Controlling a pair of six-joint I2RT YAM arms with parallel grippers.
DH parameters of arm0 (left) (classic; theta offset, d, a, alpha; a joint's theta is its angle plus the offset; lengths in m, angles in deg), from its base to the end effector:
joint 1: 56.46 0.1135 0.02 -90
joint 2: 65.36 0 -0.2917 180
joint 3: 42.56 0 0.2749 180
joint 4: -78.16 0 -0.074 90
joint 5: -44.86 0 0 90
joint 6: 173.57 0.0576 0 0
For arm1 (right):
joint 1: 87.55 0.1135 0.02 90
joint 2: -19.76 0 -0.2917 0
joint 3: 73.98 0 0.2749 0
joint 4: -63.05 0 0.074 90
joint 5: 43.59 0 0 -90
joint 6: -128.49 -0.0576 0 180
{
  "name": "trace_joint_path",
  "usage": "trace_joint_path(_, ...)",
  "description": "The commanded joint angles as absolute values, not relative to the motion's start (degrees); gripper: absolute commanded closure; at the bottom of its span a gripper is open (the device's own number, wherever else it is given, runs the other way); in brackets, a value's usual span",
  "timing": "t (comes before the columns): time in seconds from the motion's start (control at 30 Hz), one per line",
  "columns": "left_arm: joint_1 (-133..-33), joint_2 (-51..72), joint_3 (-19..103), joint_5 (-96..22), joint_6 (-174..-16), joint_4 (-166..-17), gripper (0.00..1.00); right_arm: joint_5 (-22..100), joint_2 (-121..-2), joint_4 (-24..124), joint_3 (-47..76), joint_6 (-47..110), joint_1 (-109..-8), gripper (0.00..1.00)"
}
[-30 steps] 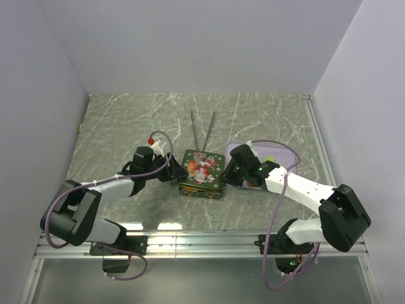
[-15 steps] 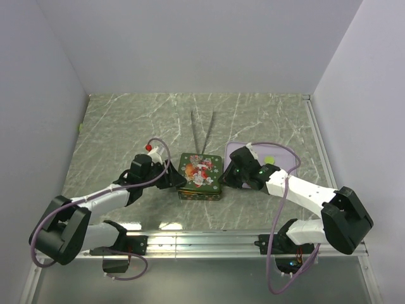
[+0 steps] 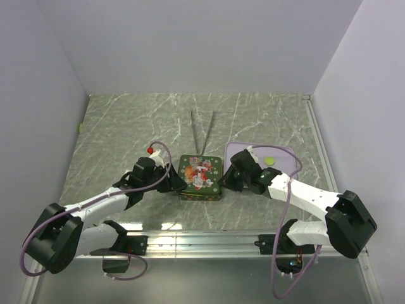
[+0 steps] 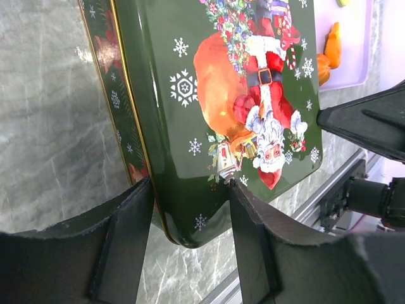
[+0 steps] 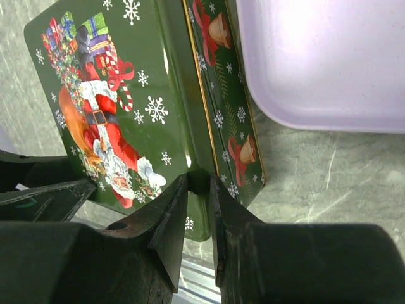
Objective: Pack the cookies
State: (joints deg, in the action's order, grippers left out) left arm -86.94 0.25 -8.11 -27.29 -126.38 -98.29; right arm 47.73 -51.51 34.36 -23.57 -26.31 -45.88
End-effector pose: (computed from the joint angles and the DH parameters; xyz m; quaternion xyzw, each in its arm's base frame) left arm 0.1985 -0.1373 0.1636 -0.0224 0.8778 -0.3839 0.2857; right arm 0.2015 0.1776 0.1917 0.1920 0.9184 0.2705 0.2156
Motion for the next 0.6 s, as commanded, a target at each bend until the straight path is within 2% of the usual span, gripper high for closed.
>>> trace_joint_path(0.0, -89.6, -1.7, -6.6, -29.0, -125.9, -94.1, 0.45, 48.9, -51.0, 30.2, -25.9, -26.4, -44.7, 0.73)
trace_joint_path(0.4, -94.2, -5.1, -6.0, -32.2, -127.4, -90.4, 0.44, 49.7, -49.9, 28.5, -26.8, -27.1, -44.7, 0.73)
trace_joint_path(0.57, -96.5, -5.2, -4.1, -33.3, -127.4, -89.4, 0.43, 49.4, -50.3, 28.7, -27.3, -27.5, -44.7, 0.66)
